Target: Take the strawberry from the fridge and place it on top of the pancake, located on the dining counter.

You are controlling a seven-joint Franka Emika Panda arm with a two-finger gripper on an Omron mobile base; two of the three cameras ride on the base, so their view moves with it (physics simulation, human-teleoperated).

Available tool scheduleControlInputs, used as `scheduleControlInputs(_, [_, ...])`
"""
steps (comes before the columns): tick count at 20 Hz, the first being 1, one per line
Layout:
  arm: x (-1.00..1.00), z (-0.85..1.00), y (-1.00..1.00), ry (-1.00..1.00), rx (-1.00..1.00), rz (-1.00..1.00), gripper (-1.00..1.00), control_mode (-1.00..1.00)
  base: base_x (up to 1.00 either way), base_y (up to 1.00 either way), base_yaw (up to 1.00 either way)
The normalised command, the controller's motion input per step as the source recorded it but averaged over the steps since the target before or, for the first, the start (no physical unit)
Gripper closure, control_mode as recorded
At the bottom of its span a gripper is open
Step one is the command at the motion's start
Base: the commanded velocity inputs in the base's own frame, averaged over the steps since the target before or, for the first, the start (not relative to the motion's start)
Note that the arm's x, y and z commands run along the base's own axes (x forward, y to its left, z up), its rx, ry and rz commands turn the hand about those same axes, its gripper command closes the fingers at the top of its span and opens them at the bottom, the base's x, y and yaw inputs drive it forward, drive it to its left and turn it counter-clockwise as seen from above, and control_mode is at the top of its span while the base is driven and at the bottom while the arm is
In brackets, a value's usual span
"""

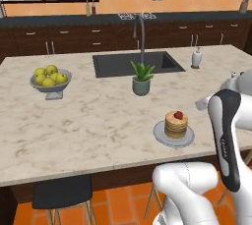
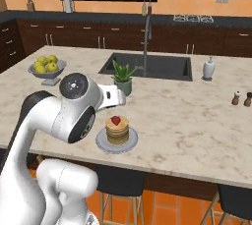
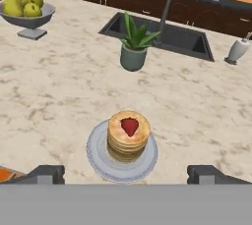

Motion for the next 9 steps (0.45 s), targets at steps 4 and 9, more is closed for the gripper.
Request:
scheduleControlInputs(4, [-0.35, 0.92, -0.04, -0.2, 0.0, 0.0, -1.0, -1.0, 0.0, 0.0, 0.0])
scheduleControlInputs(9, [-0.83, 0.16, -0.02, -0.01, 0.0, 0.0, -1.0, -1.0, 0.0, 0.0, 0.0])
